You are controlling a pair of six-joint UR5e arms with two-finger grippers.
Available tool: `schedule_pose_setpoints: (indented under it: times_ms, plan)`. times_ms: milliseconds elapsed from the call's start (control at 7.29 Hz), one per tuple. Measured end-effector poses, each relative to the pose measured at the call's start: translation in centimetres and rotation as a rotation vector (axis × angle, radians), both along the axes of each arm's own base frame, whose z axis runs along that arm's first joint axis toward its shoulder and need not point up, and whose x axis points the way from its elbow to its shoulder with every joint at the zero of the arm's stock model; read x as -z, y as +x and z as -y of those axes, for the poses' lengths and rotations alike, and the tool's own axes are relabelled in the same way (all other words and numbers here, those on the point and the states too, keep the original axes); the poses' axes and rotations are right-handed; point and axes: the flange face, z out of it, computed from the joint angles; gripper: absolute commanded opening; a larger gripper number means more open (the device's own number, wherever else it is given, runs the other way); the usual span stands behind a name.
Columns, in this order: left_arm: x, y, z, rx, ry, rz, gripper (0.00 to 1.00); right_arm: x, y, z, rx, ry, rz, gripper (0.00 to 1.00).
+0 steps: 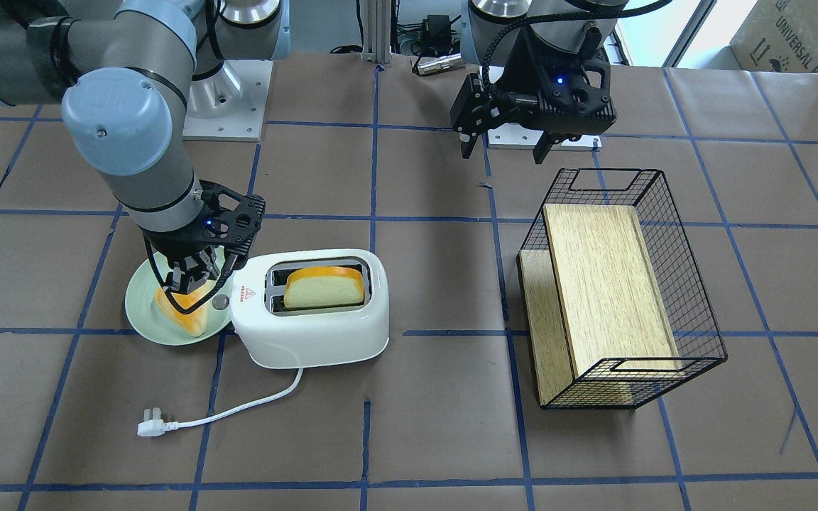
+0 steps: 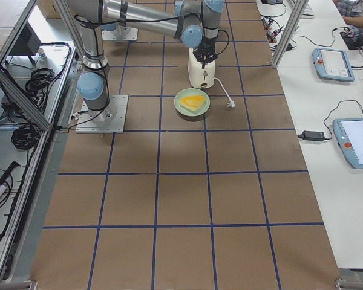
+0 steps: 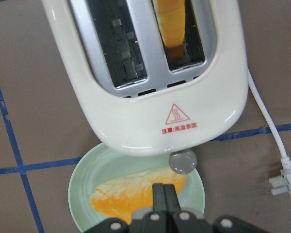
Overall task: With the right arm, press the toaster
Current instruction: 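Press the toaster lever down with the closed right gripper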
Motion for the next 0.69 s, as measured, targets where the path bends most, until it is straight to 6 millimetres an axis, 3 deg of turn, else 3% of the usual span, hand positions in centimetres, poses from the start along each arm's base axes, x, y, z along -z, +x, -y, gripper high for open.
schedule_pose_setpoints:
  times_ms: [686]
  plan:
    - [0.0, 0.0, 0.0, 0.000, 0.000, 0.000, 1.00, 2.6, -0.3, -0.1, -0.102, -0.071, 0.007, 0.04]
